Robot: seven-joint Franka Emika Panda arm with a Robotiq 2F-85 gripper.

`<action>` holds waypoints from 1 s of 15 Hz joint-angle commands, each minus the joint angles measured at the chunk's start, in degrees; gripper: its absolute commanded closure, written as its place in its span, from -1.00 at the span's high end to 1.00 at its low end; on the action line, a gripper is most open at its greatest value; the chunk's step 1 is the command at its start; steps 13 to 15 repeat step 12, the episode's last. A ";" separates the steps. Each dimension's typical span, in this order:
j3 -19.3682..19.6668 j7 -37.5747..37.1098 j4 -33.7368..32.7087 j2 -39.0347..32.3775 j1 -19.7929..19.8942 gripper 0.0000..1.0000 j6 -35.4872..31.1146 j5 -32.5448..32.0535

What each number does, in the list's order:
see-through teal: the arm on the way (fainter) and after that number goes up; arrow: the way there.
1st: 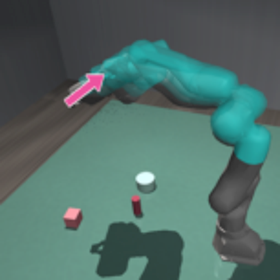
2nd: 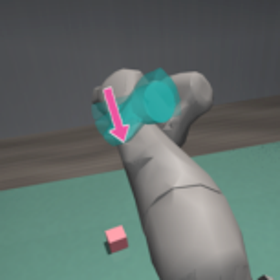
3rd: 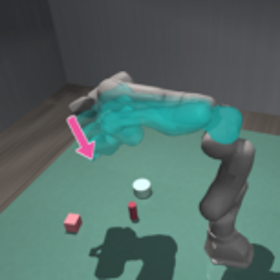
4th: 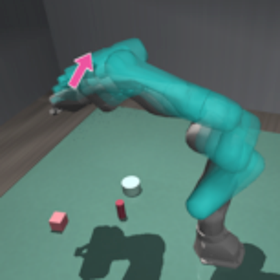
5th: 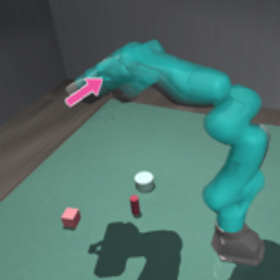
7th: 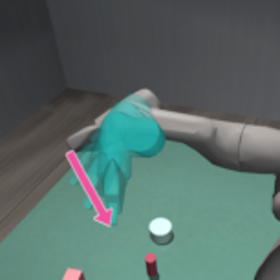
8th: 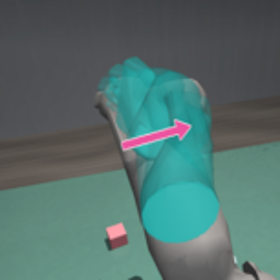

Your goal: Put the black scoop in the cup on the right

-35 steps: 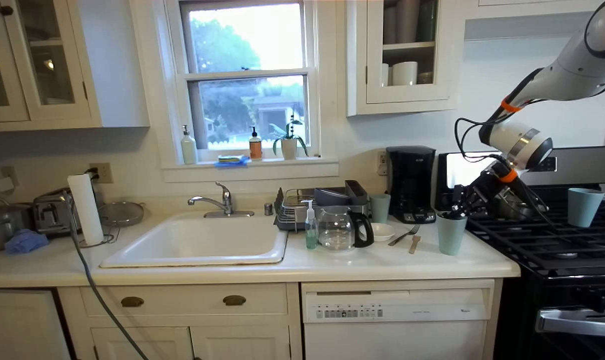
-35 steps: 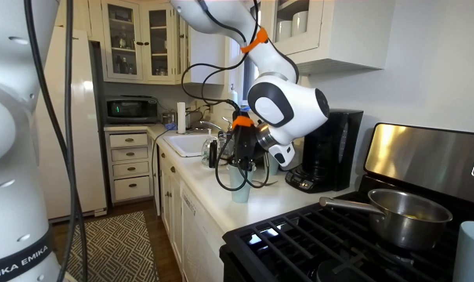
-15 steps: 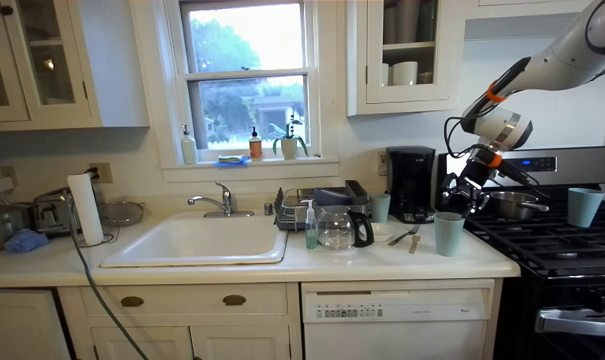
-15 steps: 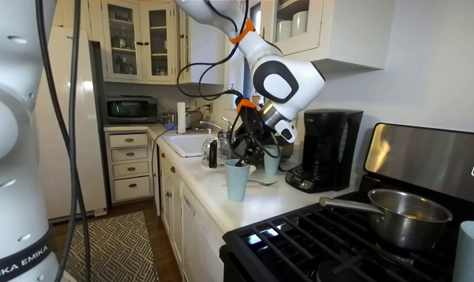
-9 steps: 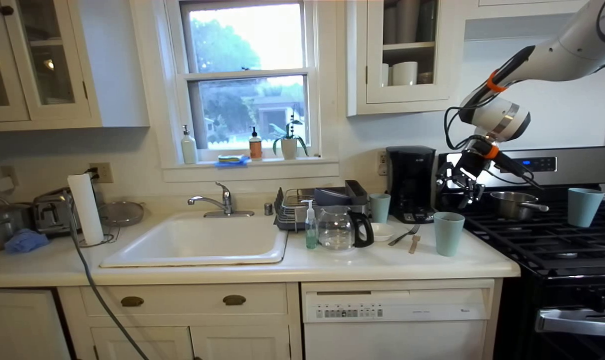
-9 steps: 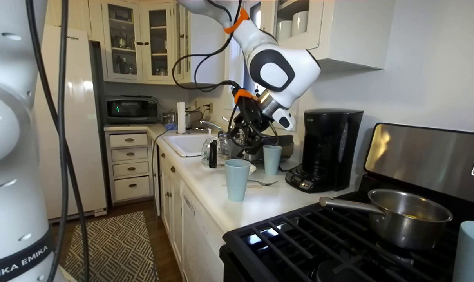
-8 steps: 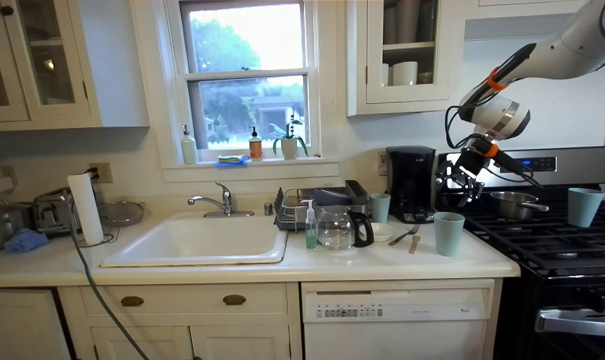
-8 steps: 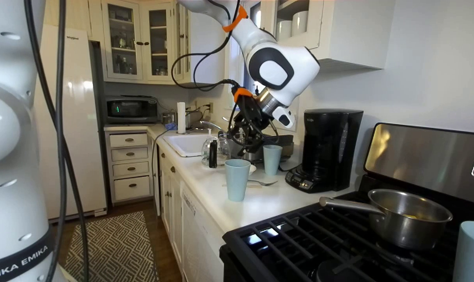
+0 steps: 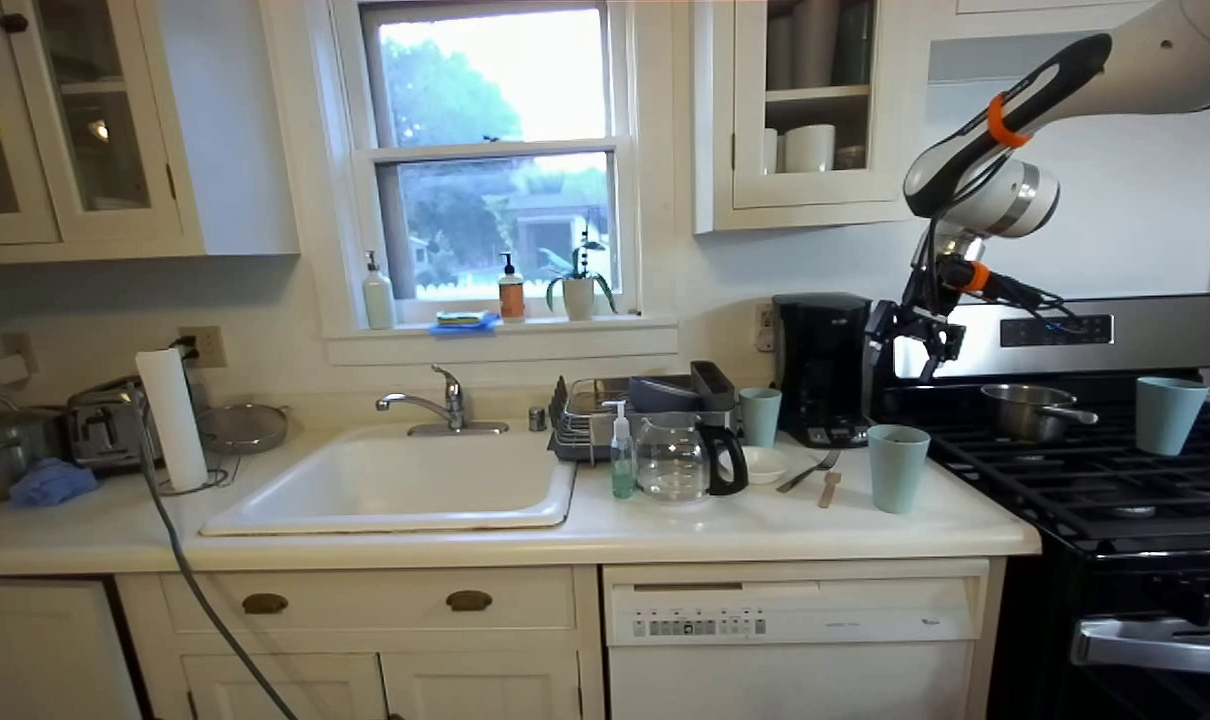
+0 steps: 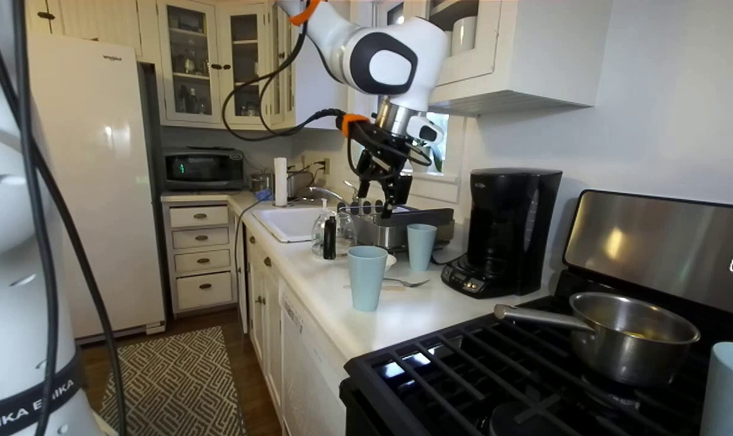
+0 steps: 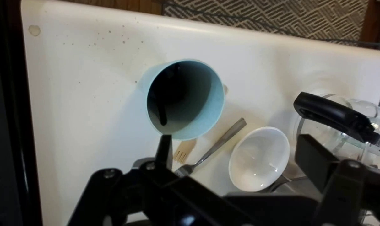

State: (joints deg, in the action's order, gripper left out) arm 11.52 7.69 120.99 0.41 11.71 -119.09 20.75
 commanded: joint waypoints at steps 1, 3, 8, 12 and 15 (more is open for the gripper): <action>-2.62 -11.82 5.76 7.54 -2.28 1.00 -7.13 -9.04; -4.05 -19.39 7.11 11.68 -2.31 1.00 -7.42 -15.47; -5.74 -27.32 5.47 13.34 -2.14 1.00 -2.69 -19.57; -6.24 -29.29 6.81 15.75 -1.84 1.00 -1.63 -20.36; -6.24 -29.29 6.81 15.75 -1.84 1.00 -1.63 -20.36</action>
